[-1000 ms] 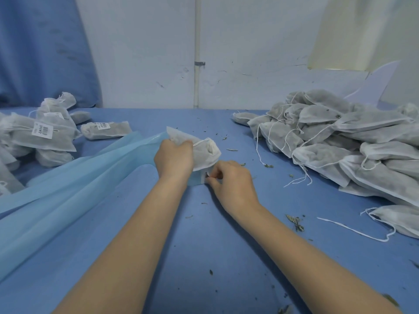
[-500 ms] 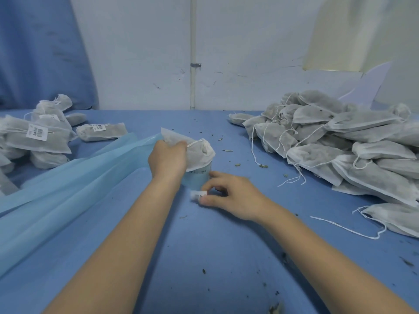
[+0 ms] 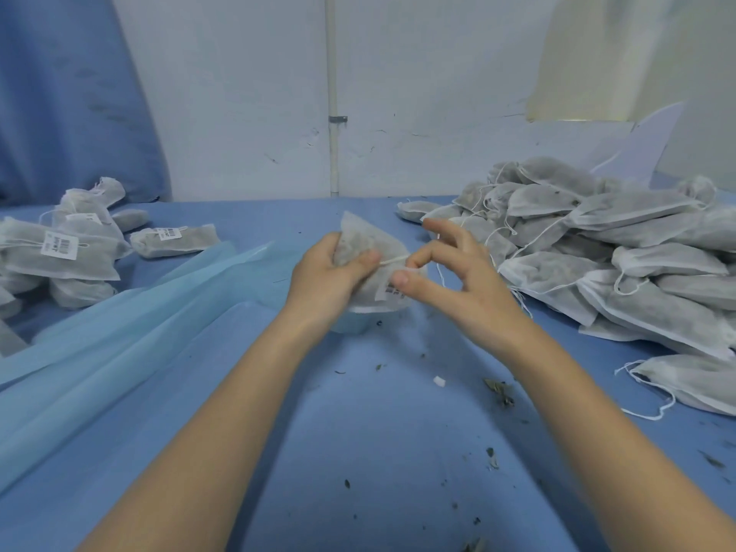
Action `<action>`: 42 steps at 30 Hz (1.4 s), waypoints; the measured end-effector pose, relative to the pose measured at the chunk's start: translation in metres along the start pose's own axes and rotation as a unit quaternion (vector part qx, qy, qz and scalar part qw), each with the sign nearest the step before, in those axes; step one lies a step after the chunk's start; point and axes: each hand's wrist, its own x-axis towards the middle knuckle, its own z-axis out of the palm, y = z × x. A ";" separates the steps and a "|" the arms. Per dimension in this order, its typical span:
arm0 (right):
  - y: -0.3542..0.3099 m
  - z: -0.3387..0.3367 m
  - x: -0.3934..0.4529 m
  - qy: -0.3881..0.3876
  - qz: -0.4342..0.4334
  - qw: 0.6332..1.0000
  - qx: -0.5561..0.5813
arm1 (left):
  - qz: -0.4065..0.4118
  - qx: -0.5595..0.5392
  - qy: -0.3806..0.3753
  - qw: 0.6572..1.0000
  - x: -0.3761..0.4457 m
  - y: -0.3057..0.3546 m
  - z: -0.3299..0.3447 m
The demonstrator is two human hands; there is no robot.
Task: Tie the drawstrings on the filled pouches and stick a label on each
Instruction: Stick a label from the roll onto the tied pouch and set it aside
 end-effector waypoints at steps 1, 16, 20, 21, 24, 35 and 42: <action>0.000 -0.002 0.000 0.006 -0.001 1.000 -0.004 | -0.001 -0.001 -0.022 1.000 -0.002 0.000 0.001; 0.010 0.000 0.005 0.065 -0.061 0.993 -0.076 | -0.036 -0.132 -0.174 0.975 -0.009 0.000 0.006; 0.015 0.002 0.007 0.083 -0.038 0.996 -0.016 | -0.022 -0.119 -0.186 0.975 -0.009 -0.001 0.004; 0.016 0.001 0.007 0.083 -0.024 0.996 0.009 | -0.006 -0.085 -0.185 0.979 -0.010 -0.002 0.004; 0.016 0.000 0.007 0.074 0.007 0.996 0.057 | 0.011 -0.048 -0.165 0.985 -0.011 -0.005 0.006; 0.018 0.008 0.010 0.178 0.002 0.984 0.017 | -0.014 -0.073 -0.178 0.981 -0.014 -0.005 0.018; 0.026 0.005 0.000 0.088 0.061 0.988 0.113 | -0.068 -0.160 -0.023 0.984 -0.009 -0.003 0.025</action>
